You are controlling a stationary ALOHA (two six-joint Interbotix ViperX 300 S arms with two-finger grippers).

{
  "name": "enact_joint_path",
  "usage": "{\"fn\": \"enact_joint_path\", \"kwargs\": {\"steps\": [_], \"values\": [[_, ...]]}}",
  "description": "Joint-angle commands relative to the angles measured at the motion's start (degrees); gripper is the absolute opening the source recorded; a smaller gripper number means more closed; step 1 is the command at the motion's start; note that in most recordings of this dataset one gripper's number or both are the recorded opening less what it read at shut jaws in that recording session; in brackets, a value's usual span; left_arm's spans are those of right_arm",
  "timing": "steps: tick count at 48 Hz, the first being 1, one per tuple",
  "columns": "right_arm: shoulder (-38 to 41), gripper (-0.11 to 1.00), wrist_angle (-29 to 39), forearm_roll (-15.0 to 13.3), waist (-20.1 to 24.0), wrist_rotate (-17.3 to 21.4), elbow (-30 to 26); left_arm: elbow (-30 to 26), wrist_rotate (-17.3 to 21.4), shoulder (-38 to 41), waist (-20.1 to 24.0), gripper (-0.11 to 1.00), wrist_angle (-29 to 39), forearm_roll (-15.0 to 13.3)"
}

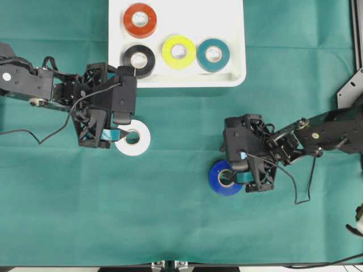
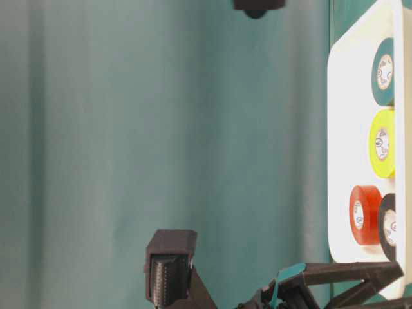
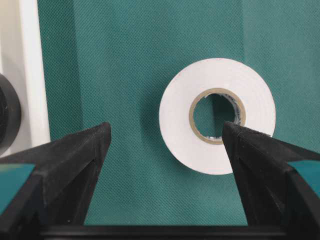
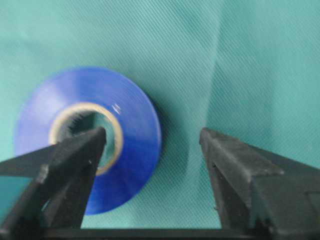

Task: Put the tape alternately from left to right into the white case.
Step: 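Lower the right gripper onto the blue tape roll and close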

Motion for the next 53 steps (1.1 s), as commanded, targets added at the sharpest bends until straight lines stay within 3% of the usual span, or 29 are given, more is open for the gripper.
{"fn": "enact_joint_path", "kwargs": {"steps": [1, 18, 21, 28, 42, 53], "values": [[0.2, 0.81, 1.3, 0.2, 0.3, 0.2, -1.5, -0.5, 0.0, -1.1, -0.3, 0.78, -0.3, -0.1], [0.5, 0.75, 1.9, -0.1, 0.2, 0.8, -3.2, -0.5, 0.0, -1.1, -0.2, 0.78, -0.3, -0.1], [0.4, 0.65, 1.9, -0.1, 0.3, 0.8, -3.5, -0.4, 0.0, -1.1, -0.2, 0.78, -0.3, -0.1], [0.4, 0.28, 1.9, -0.3, 0.3, 0.8, -4.2, -0.2, 0.0, -1.2, -0.3, 0.78, -0.3, -0.1], [-1.6, 0.28, 1.8, -0.3, 0.2, 0.7, -4.3, 0.2, 0.0, -1.4, -0.2, 0.78, -0.4, -0.1], [-7.8, 0.28, 3.0, -0.3, 0.2, 0.4, -4.2, 0.2, 0.0, -1.4, -0.3, 0.78, -0.3, -0.1]]}}
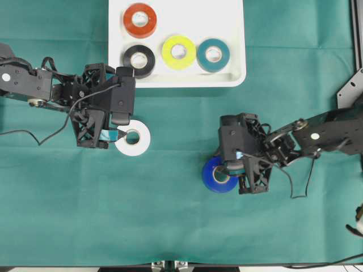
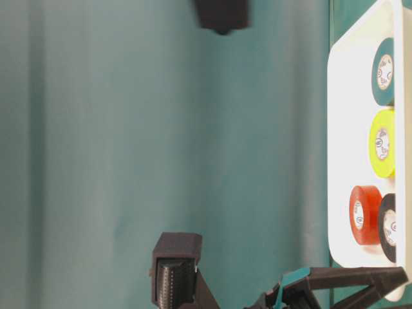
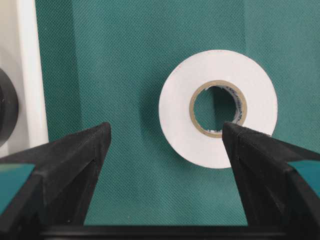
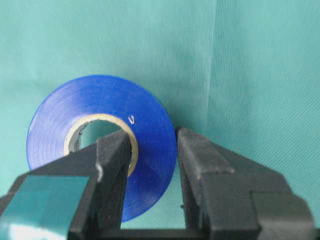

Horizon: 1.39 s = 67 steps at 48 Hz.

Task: Put the tape alternately from left to right into the white case.
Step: 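Lower the right gripper onto the blue tape roll and close, then lift the blue tape and carry it into the white tray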

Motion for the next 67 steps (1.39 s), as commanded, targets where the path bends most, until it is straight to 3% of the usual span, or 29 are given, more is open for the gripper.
{"fn": "enact_joint_path", "kwargs": {"steps": [1, 12, 21, 34, 47, 67], "values": [[-4.4, 0.28, 0.4, -0.2, 0.1, -0.4, -1.1, -0.5, 0.0, -1.4, -0.3, 0.78, -0.3, -0.1], [-8.3, 0.28, 2.5, -1.8, -0.6, -0.5, -1.1, -0.5, 0.0, -1.4, -0.3, 0.78, -0.4, -0.1], [-8.4, 0.27, 3.2, -3.5, -3.7, -0.5, -1.2, -0.5, 0.0, -1.4, -0.3, 0.78, -0.3, -0.1], [-9.0, 0.28, 4.7, -6.1, -12.7, -0.5, -1.4, -0.5, 0.0, -1.4, -0.3, 0.78, -0.3, -0.1], [-9.2, 0.27, 4.7, -11.0, -21.6, -0.5, -1.4, -0.1, 0.0, -1.4, -0.3, 0.78, -0.4, -0.1], [-9.1, 0.27, 4.4, -14.9, -33.0, -0.5, -1.6, 0.1, 0.0, -1.4, -0.4, 0.78, -1.6, -0.1]]}}
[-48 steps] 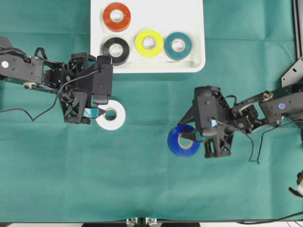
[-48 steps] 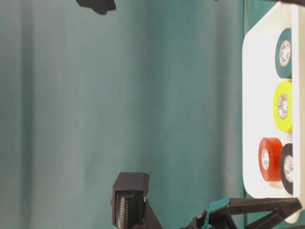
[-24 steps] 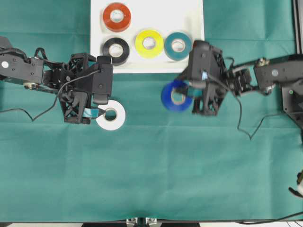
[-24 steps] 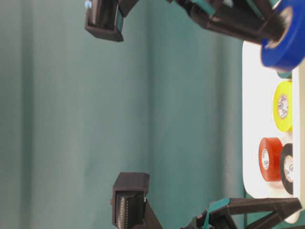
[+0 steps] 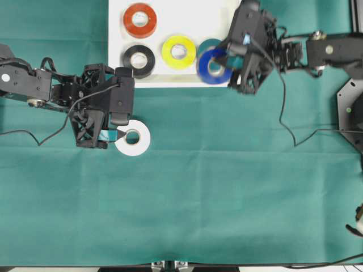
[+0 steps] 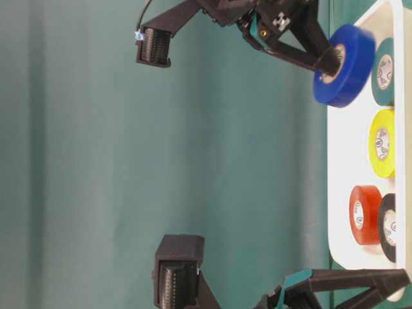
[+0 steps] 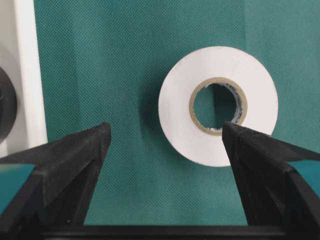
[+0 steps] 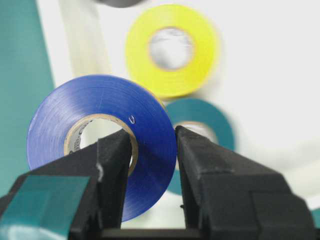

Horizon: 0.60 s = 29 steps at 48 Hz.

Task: Put the tape alternately from left to right into the white case.
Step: 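Lift the blue tape and carry it into the white tray, then open the right gripper and withdraw it to the right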

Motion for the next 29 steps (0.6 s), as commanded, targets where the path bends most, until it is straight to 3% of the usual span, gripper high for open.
{"fn": "enact_joint_path", "kwargs": {"steps": [1, 29], "values": [[-1.3, 0.28, -0.7, -0.7, -2.3, 0.1, -1.4, -0.3, 0.0, -1.4, -0.3, 0.78, -1.1, -0.1], [6.0, 0.27, -7.7, -1.2, -14.2, -0.3, -4.5, 0.2, -0.1, -1.4, -1.4, 0.78, -1.8, -0.1]]}}
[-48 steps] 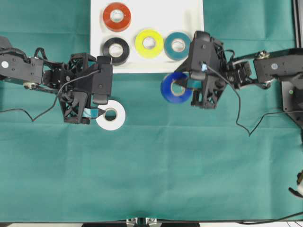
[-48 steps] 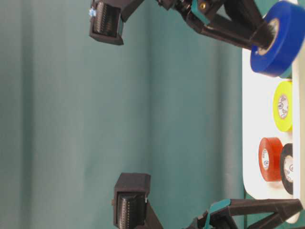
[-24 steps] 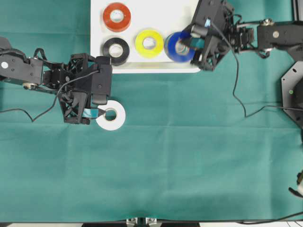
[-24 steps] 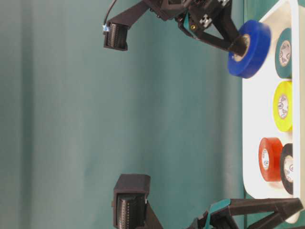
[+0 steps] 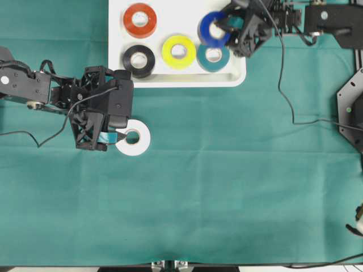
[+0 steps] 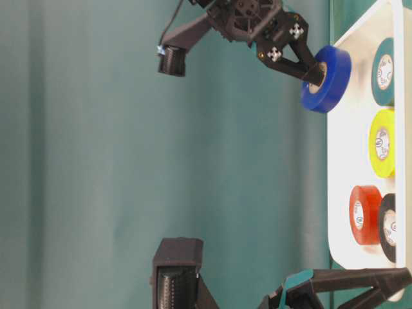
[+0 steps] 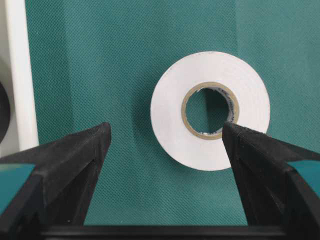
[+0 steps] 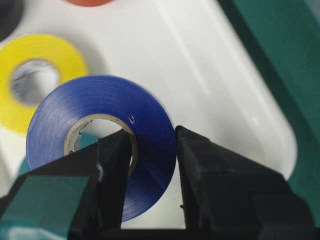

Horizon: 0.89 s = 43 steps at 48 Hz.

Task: Put the tape alternately from left to right into the white case.
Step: 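Open the right gripper and withdraw it to the right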

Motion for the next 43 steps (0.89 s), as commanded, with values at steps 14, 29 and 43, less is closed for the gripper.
{"fn": "enact_joint_path", "kwargs": {"steps": [14, 29, 43], "values": [[4.4, 0.27, -0.5, -0.2, -2.8, -0.4, -4.3, -0.4, -0.1, -1.3, -1.1, 0.78, -0.4, -0.1], [5.4, 0.27, -0.4, -0.2, -3.7, -0.4, -4.7, -0.4, -0.1, -1.3, -1.3, 0.78, -0.4, -0.1], [5.4, 0.28, -0.3, -0.2, -3.7, -0.4, -4.6, -0.4, -0.1, -1.3, -1.3, 0.78, -0.4, -0.1]]}}
